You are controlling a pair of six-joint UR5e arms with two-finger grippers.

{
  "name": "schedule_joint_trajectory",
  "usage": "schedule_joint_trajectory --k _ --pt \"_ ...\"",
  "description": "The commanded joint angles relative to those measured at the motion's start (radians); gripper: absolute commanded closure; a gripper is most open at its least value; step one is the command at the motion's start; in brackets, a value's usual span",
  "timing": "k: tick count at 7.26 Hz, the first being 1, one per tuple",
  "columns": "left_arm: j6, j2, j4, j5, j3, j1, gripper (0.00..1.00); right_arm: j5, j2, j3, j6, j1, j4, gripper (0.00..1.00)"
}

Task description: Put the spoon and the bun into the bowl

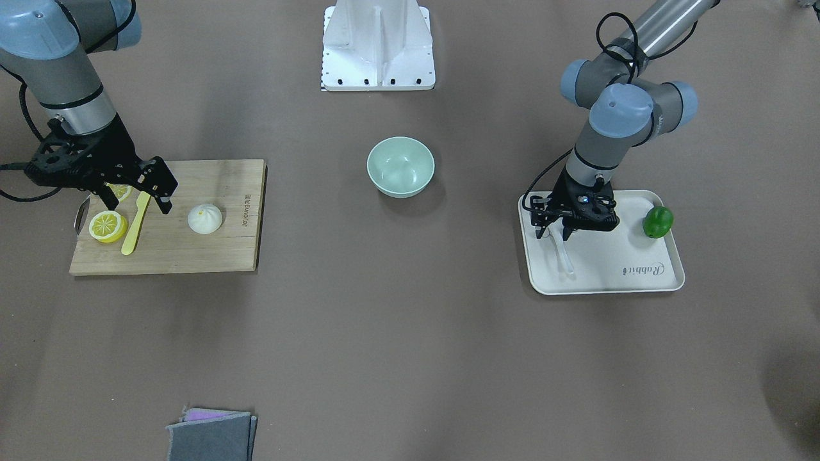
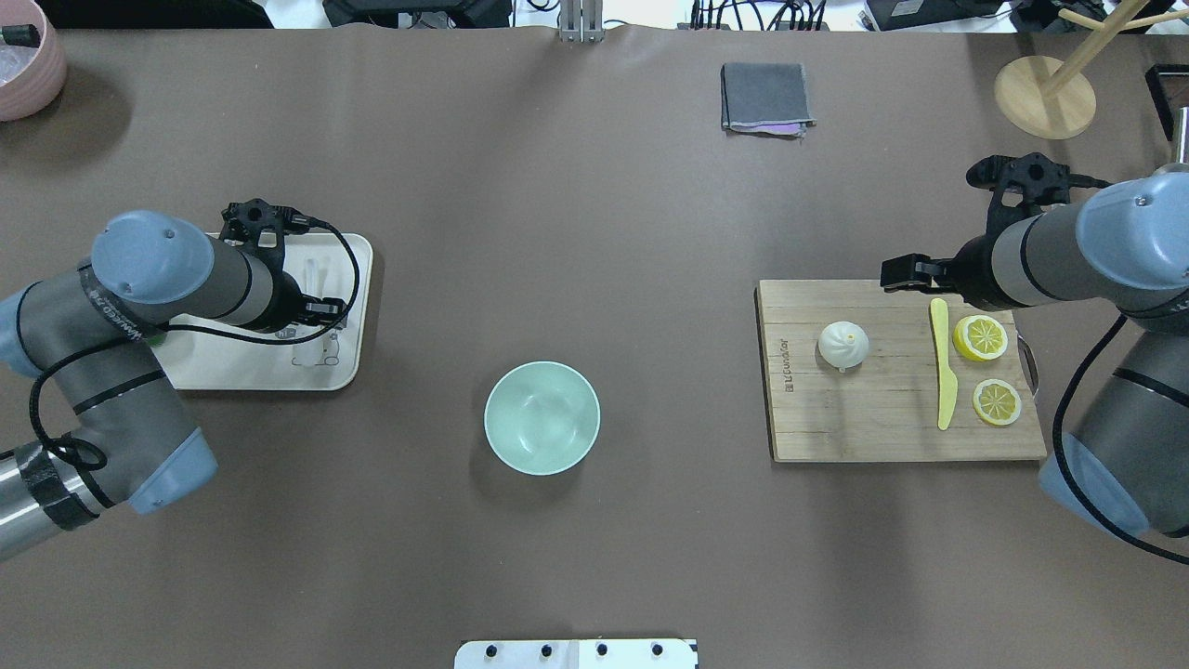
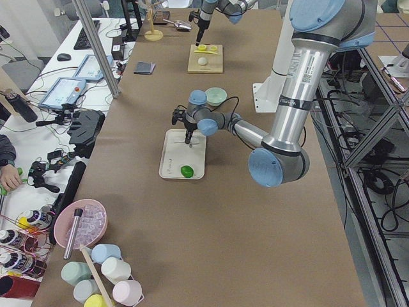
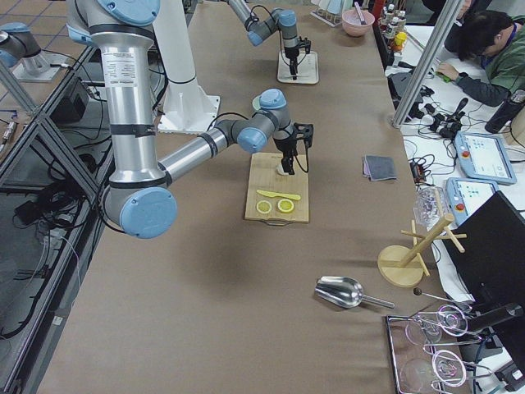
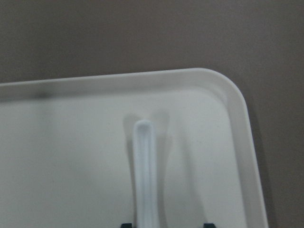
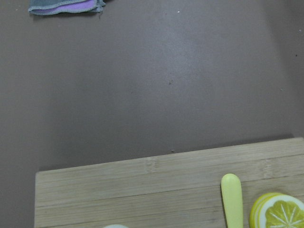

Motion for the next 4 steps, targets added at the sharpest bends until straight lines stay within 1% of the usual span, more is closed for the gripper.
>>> schedule_joint_trajectory --k 1,3,4 --pt "0.003 0.005 0.000 -0.014 -0.001 -0.001 0.42 0.000 0.000 0.000 0.000 0.000 0.000 0.01" --pt "0.008 0.022 0.000 -0.011 0.000 -0.001 0.46 0.000 0.000 0.000 0.000 0.000 0.000 0.00" --pt "0.008 0.023 0.000 -0.013 -0.003 -0.003 0.64 -0.002 0.000 0.002 0.000 0.000 0.000 0.01"
